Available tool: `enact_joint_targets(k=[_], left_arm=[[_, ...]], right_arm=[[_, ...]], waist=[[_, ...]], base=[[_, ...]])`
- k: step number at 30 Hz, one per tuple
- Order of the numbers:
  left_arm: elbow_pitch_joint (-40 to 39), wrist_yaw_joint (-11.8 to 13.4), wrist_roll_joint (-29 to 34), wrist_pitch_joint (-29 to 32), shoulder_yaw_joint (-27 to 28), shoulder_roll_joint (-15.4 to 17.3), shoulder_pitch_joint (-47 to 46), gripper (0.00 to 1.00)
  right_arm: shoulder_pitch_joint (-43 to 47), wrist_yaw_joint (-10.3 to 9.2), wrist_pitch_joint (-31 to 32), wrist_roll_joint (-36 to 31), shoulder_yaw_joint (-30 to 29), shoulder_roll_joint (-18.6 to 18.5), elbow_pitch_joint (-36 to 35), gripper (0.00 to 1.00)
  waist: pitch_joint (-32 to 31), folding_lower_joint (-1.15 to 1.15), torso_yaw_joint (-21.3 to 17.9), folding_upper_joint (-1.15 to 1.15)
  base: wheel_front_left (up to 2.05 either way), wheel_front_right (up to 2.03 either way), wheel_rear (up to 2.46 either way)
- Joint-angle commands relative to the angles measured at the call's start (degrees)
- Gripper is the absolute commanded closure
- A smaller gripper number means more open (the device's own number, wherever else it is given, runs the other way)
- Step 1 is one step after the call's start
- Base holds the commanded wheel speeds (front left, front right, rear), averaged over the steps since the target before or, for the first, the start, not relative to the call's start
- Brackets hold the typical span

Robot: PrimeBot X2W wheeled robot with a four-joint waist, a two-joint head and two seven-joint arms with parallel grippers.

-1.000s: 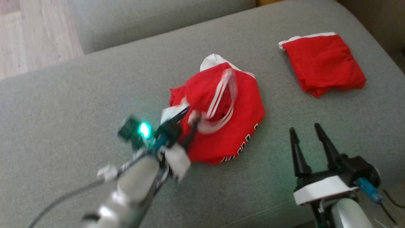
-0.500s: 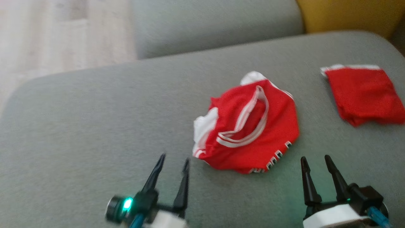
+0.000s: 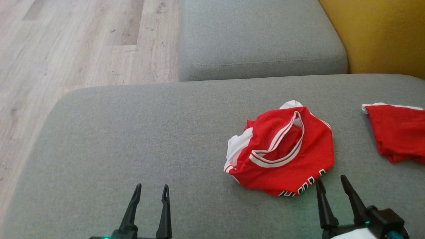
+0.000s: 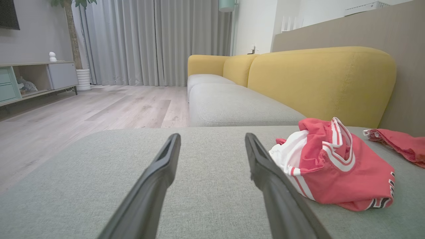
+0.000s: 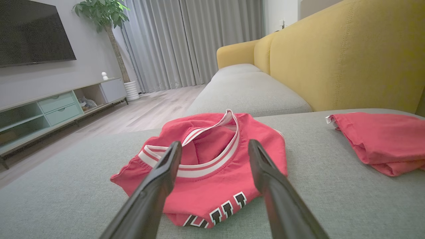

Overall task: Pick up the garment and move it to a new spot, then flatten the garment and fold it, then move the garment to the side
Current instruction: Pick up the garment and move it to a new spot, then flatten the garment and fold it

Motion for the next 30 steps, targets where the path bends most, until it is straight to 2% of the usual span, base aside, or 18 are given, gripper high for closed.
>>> enact_joint_targets(k=[1, 12, 20, 25, 30], left_arm=[[-2.24, 0.31, 0.21, -0.54, 1.92, -0.22, -2.28, 0.00], [-2.26, 1.22, -0.35, -0.54, 1.89, -0.23, -2.38, 0.00], [-1.15, 0.79, -0.57, -0.54, 1.27, -0.23, -2.78, 0.00], [3.86, -1.93, -1.67, -0.54, -2.10, -0.23, -5.55, 0.00], [11.25, -5.35, -2.39, -0.54, -8.60, -0.23, -13.23, 0.00]], right_arm=[[-1.54, 0.37, -0.21, -0.19, 0.91, -0.38, -2.00, 0.00], [-1.45, 0.37, -0.21, -0.53, 0.61, -0.35, -1.82, 0.00], [-1.58, 0.37, -0.21, -0.47, 0.74, -0.34, -1.71, 0.00], [-2.10, 0.37, -0.21, -0.61, 1.52, -0.47, -1.67, 0.00], [-3.56, 0.37, -0.21, -0.69, 3.20, -1.18, -1.50, 0.00]], waist=[[-0.01, 0.01, -0.12, 0.00], [-0.05, 0.01, -0.46, 0.00], [0.47, 0.01, -0.73, 0.00], [2.08, 0.01, -2.19, 0.00], [4.73, 0.01, -5.67, 0.00]], base=[[0.00, 0.00, 0.00], [0.00, 0.00, 0.00], [0.00, 0.00, 0.00], [0.00, 0.00, 0.00], [0.00, 0.00, 0.00]])
